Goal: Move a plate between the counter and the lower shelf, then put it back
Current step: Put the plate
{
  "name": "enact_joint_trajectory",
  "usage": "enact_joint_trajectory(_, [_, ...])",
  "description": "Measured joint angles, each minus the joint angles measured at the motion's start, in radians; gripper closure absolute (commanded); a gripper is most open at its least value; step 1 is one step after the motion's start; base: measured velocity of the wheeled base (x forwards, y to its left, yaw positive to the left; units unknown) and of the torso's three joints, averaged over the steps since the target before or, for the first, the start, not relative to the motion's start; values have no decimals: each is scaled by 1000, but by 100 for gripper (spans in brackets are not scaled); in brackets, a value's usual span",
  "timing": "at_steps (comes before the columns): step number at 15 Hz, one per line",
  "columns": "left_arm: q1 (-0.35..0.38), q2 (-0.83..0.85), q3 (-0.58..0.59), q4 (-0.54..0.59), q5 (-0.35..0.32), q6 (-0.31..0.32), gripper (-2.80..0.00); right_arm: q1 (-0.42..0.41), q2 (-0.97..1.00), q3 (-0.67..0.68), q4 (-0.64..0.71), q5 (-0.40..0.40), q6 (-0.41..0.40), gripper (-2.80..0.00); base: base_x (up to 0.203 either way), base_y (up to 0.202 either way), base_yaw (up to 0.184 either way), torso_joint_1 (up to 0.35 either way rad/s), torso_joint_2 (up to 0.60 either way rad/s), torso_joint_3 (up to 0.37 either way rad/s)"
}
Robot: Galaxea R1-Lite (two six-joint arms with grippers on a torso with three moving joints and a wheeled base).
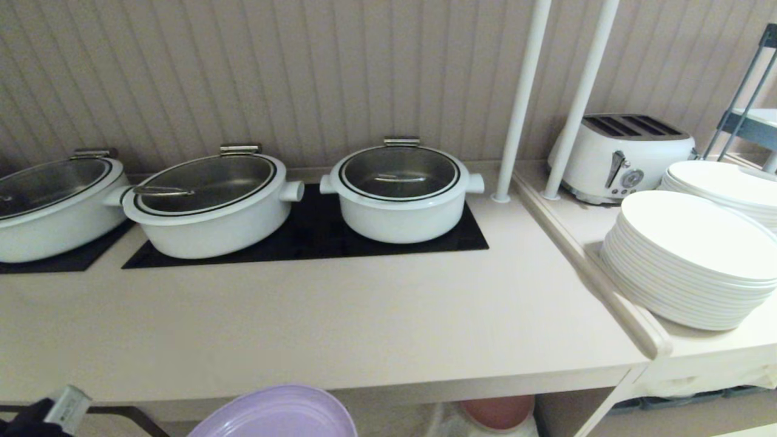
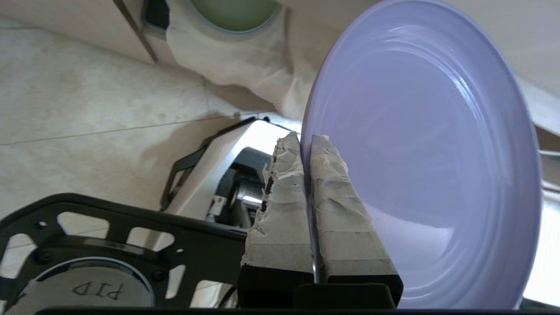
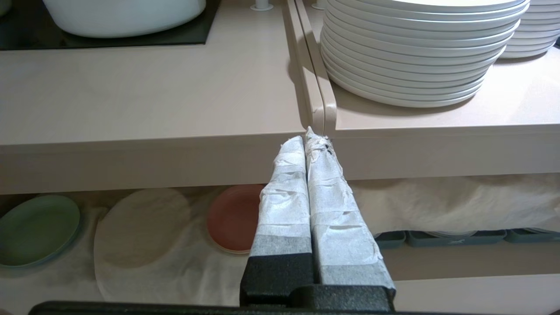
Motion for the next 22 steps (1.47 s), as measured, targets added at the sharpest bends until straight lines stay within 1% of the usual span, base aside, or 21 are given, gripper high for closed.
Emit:
enact_joint_trajectory(6, [30, 0, -14, -5, 3, -1, 0, 0, 0, 0, 0, 0, 1, 0, 0, 0, 0, 0, 0, 0])
enact_joint_trajectory(10, [33, 3, -22, -5, 19, 5, 0, 1, 0, 0, 0, 0, 1, 0, 0, 0, 0, 0, 0, 0])
enact_joint_trajectory(22, [34, 1, -21, -6, 21, 5, 0, 1, 0, 0, 0, 0, 1, 0, 0, 0, 0, 0, 0, 0])
